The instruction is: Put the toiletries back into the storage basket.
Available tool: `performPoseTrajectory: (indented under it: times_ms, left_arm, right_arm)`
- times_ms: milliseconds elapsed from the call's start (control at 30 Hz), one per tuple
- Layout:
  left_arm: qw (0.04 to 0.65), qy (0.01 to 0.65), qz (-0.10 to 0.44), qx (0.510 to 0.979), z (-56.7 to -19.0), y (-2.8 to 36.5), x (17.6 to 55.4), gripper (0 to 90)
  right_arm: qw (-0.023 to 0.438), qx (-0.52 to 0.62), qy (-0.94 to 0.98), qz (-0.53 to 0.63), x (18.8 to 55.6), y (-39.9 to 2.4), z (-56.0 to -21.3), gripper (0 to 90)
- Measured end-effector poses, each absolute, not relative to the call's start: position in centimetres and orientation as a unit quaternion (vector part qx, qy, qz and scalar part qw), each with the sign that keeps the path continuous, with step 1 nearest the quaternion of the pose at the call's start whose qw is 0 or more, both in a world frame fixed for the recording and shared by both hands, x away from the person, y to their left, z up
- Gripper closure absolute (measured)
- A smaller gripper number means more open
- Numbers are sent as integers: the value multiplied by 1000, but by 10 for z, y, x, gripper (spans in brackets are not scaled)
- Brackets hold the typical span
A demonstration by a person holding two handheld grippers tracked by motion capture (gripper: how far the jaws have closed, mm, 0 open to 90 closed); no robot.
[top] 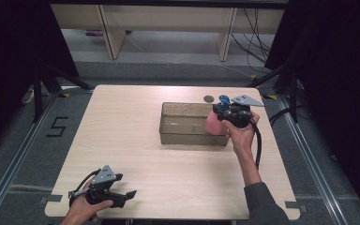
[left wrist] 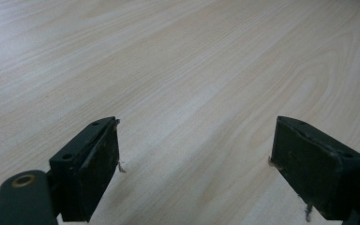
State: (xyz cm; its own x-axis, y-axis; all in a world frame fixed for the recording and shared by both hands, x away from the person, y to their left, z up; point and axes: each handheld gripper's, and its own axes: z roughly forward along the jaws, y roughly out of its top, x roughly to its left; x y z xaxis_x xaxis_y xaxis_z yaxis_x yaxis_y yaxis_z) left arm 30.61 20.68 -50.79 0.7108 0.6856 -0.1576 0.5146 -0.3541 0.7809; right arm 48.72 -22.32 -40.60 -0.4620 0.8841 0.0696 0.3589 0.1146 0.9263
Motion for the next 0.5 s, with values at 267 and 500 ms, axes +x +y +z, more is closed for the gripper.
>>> performPoseTrajectory:
  times_ms: [267, 500]
  left_arm:
    - [420, 356, 97, 829, -506, 209, 306, 149]
    - [423, 356, 100, 827, -506, 209, 306, 149]
  right_arm:
    - [267, 448, 701, 487, 488, -225, -411, 534]
    - [255, 454, 704, 483, 487, -224, -417, 534]
